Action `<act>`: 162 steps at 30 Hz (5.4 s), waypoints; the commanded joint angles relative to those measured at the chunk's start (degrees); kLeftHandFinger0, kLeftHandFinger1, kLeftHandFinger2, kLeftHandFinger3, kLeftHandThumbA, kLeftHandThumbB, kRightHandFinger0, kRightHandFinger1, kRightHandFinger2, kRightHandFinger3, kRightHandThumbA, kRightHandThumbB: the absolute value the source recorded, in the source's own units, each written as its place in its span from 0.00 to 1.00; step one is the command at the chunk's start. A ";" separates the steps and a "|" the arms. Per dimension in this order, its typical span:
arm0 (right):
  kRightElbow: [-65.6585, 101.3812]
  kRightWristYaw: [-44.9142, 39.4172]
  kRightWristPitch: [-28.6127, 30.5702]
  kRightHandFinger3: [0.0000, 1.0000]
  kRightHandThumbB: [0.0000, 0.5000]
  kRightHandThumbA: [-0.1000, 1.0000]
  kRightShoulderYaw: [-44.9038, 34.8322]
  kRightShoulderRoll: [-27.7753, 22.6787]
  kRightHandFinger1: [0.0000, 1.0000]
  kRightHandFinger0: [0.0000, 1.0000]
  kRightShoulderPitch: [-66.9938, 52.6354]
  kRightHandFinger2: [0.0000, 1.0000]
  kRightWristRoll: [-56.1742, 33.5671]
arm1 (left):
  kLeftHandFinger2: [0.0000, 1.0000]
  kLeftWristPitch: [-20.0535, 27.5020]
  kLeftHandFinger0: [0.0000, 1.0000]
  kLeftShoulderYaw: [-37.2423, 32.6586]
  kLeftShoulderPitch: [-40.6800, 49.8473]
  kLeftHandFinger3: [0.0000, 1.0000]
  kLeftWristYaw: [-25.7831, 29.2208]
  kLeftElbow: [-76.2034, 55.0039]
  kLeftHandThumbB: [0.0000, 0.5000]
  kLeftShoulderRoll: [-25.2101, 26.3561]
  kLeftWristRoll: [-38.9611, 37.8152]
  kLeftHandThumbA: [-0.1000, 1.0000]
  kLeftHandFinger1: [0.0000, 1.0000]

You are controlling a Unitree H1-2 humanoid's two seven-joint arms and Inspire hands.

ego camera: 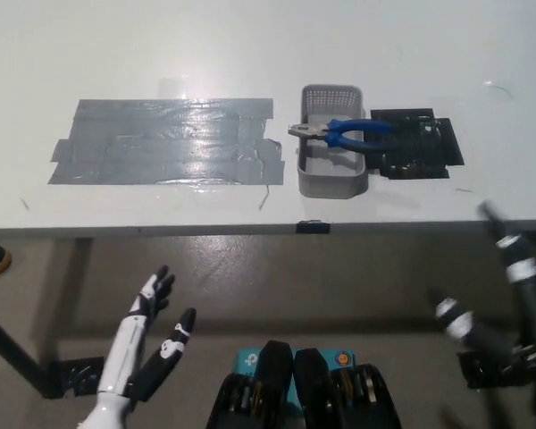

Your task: The robot picks the blue plier placed on top of the container and places it on the grey area of the table

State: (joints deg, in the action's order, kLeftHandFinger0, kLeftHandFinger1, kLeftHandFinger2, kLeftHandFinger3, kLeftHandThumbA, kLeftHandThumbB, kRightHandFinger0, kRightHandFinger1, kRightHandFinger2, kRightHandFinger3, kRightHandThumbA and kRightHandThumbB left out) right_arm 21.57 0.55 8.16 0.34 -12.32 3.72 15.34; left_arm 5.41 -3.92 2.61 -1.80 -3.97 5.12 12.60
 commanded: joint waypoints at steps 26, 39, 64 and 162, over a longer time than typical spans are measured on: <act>-49.62 -33.66 -31.10 1.00 0.90 1.00 26.20 -10.86 1.00 1.00 66.76 1.00 5.85 | 1.00 2.40 1.00 -0.19 0.44 1.00 0.54 -1.45 0.24 1.52 0.50 0.76 1.00; -70.64 -34.26 -30.16 1.00 0.93 1.00 29.71 -2.34 1.00 1.00 74.47 1.00 5.92 | 1.00 2.44 1.00 -0.03 0.34 1.00 0.57 -1.76 0.25 1.77 0.63 0.77 1.00; -86.61 -28.87 -26.05 1.00 0.71 0.91 30.23 3.03 1.00 1.00 76.23 1.00 9.75 | 1.00 1.64 1.00 0.31 -0.25 1.00 0.24 -2.44 0.21 1.89 0.43 0.83 1.00; -96.94 4.70 -6.44 0.56 0.63 0.00 44.08 14.22 0.00 0.00 83.88 0.18 29.00 | 1.00 0.50 1.00 0.85 -5.43 1.00 -2.37 -3.38 0.22 3.91 -4.10 0.94 1.00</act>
State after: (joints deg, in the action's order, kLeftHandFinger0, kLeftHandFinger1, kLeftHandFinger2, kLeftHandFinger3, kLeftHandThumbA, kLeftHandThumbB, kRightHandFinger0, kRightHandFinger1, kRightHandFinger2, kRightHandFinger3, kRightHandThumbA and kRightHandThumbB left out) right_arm -75.32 1.21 0.96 45.12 -0.32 82.04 43.55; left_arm 5.59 -2.93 -2.59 -3.57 -5.30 8.39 8.50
